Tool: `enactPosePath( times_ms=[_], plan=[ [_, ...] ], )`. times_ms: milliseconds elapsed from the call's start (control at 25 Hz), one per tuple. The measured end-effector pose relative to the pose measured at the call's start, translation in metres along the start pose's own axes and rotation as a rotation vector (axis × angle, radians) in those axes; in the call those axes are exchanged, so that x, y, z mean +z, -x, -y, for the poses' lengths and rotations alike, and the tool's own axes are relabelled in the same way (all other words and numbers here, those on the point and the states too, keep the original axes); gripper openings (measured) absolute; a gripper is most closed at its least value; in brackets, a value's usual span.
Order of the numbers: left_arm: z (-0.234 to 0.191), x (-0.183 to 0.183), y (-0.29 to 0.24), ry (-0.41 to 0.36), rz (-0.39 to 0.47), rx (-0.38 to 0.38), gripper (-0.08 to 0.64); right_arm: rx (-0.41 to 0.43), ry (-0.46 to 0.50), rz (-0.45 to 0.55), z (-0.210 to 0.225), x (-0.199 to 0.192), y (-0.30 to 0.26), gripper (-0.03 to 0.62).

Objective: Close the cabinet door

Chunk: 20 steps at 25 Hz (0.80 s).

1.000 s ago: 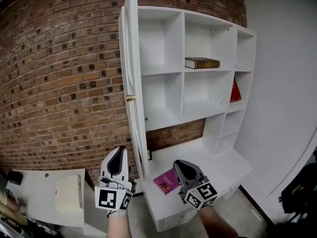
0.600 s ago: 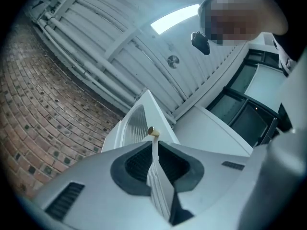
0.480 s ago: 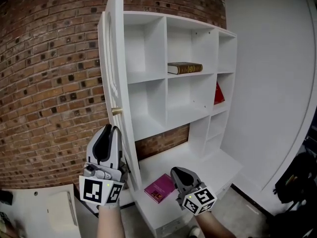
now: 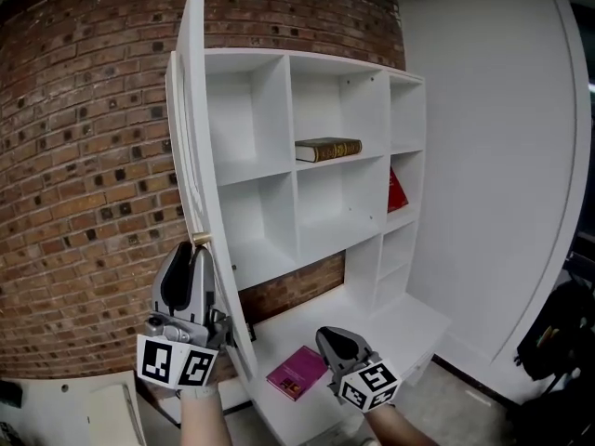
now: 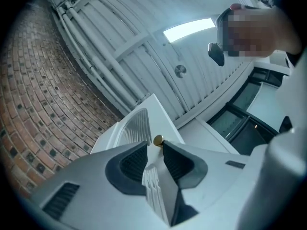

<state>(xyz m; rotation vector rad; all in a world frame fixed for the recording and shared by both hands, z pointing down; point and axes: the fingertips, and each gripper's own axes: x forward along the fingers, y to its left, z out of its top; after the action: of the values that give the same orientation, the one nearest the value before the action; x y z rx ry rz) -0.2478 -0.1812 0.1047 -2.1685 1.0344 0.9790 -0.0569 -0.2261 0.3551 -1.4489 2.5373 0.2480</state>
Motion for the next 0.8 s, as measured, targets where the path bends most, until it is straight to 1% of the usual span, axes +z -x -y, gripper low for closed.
enactPosePath(
  times_ms=[120, 240, 440, 800],
  plan=[
    [0.005, -0.002, -0.004, 0.01, 0.0, -0.046, 0.092, -0.007, -0.005, 0.003, 0.002, -0.002, 0.001, 0.029],
    [0.012, 0.003, -0.009, -0.004, 0.008, -0.08, 0.092, -0.014, -0.005, 0.01, 0.003, -0.001, 0.002, 0.029],
    [0.016, 0.006, -0.018, 0.0, 0.019, -0.101, 0.092, -0.032, -0.01, 0.011, 0.009, -0.001, 0.005, 0.029],
    [0.033, -0.014, -0.035, 0.024, 0.014, -0.132, 0.089, -0.071, -0.015, 0.012, 0.029, -0.006, 0.017, 0.029]
  ],
)
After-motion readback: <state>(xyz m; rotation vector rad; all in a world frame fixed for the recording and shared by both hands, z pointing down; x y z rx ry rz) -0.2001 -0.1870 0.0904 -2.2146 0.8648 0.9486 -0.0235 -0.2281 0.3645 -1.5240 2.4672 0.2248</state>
